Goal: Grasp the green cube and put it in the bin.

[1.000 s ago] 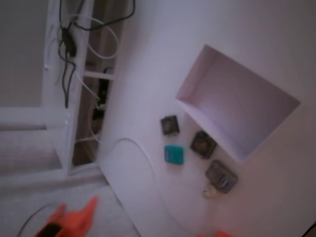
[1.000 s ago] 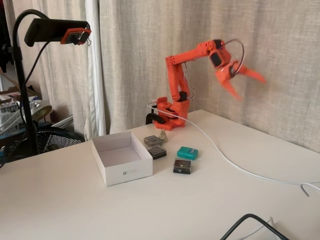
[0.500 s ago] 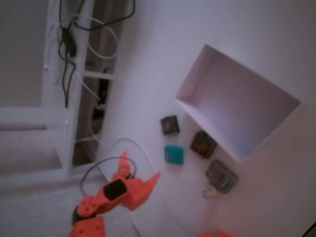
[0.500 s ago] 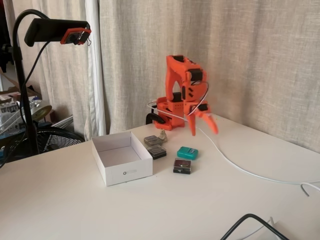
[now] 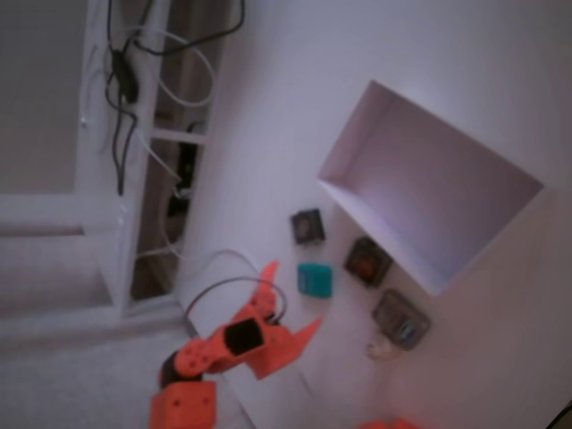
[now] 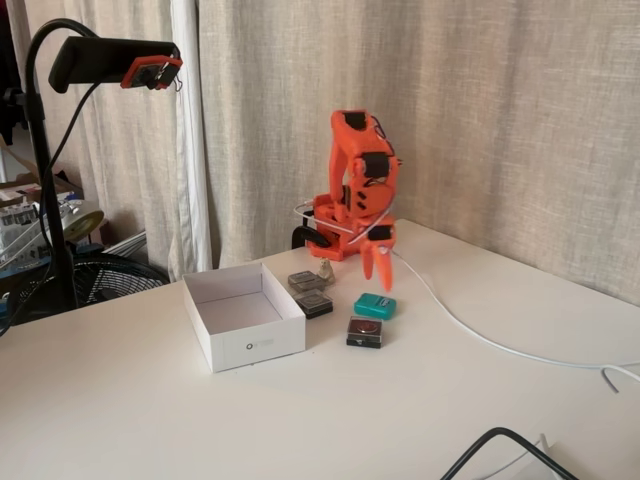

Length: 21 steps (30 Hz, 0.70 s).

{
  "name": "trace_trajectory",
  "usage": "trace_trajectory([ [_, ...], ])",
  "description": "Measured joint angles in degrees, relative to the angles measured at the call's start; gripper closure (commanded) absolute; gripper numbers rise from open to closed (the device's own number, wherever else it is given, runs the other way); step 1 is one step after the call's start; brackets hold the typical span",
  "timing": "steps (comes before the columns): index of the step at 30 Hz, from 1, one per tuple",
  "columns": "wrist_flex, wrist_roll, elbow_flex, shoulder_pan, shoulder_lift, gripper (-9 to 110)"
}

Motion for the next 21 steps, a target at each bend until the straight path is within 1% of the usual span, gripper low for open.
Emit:
trace_trajectory([
  [6,-0.35,0.0,-1.85,1.93,-5.27,52],
  [11,5.71,2.46,-5.19,1.85,-8.35,52],
  [21,4.92,6.24,-5.19,6.5,-8.7,52],
])
